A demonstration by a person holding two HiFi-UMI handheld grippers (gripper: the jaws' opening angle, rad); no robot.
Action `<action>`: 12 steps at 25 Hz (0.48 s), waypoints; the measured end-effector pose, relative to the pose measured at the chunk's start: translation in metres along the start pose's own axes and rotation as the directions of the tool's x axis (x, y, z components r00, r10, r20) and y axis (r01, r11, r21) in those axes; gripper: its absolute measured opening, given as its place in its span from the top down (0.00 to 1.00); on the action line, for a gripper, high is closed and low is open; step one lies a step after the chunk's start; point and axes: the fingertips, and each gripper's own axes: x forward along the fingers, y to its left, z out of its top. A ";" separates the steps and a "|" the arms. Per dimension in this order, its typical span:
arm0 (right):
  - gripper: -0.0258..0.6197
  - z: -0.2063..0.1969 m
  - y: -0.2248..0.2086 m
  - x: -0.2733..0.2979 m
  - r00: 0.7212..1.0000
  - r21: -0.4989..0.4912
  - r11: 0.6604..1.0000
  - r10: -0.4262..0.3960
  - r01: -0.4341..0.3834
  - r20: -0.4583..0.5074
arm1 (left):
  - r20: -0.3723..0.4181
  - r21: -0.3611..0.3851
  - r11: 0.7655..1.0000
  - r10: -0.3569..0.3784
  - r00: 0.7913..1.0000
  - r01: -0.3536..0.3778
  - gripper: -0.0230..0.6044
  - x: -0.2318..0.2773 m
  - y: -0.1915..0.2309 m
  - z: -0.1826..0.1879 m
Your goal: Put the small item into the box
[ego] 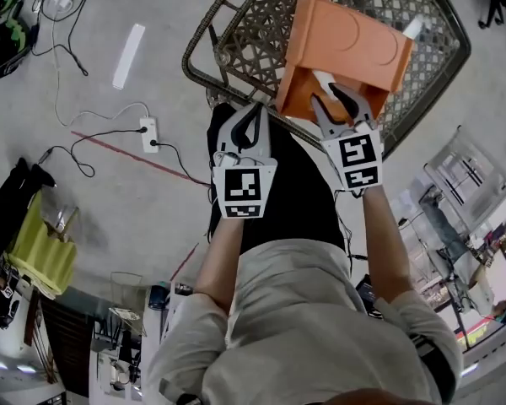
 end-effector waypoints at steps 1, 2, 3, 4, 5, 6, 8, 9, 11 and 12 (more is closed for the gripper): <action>0.75 0.003 0.000 -0.005 1.000 0.009 1.000 -0.007 0.007 0.009 | 0.002 0.007 1.000 -0.006 1.000 0.006 0.95 -0.002 -0.002 0.004; 0.76 0.005 0.001 -0.009 1.000 0.018 1.000 -0.015 0.014 0.018 | 0.004 0.015 1.000 -0.013 1.000 0.013 0.95 -0.004 -0.003 0.008; 0.77 0.008 0.002 -0.013 0.999 0.027 0.999 -0.023 0.023 0.028 | 0.006 0.024 0.999 -0.022 1.000 0.022 0.95 -0.006 -0.004 0.012; 0.78 0.010 0.003 -0.016 0.999 0.035 0.999 -0.033 0.031 0.037 | 0.008 0.033 0.999 -0.031 0.999 0.031 0.95 -0.007 -0.005 0.015; 0.79 0.012 0.004 -0.020 0.998 0.043 0.998 -0.042 0.040 0.047 | 0.009 0.042 0.998 -0.041 0.999 0.040 0.95 -0.008 -0.006 0.019; 0.80 0.014 0.005 -0.024 0.997 0.051 0.998 -0.051 0.048 0.055 | 0.010 0.050 0.998 -0.050 0.999 0.049 0.95 -0.010 -0.007 0.022; 0.83 0.018 0.008 -0.032 0.995 0.070 0.996 -0.065 0.060 0.071 | 0.011 0.066 0.996 -0.068 0.998 0.067 0.95 -0.014 -0.011 0.029; 0.83 0.020 0.010 -0.037 0.994 0.081 0.995 -0.072 0.065 0.079 | 0.010 0.073 0.994 -0.078 0.997 0.077 0.95 -0.015 -0.013 0.032; 0.84 0.025 0.013 -0.046 0.991 0.104 0.991 -0.089 0.079 0.096 | 0.003 0.085 0.991 -0.104 0.995 0.104 0.95 -0.019 -0.018 0.036; 0.85 0.028 0.014 -0.051 0.989 0.116 0.989 -0.101 0.088 0.106 | -0.001 0.089 0.989 -0.117 0.993 0.116 0.95 -0.020 -0.020 0.038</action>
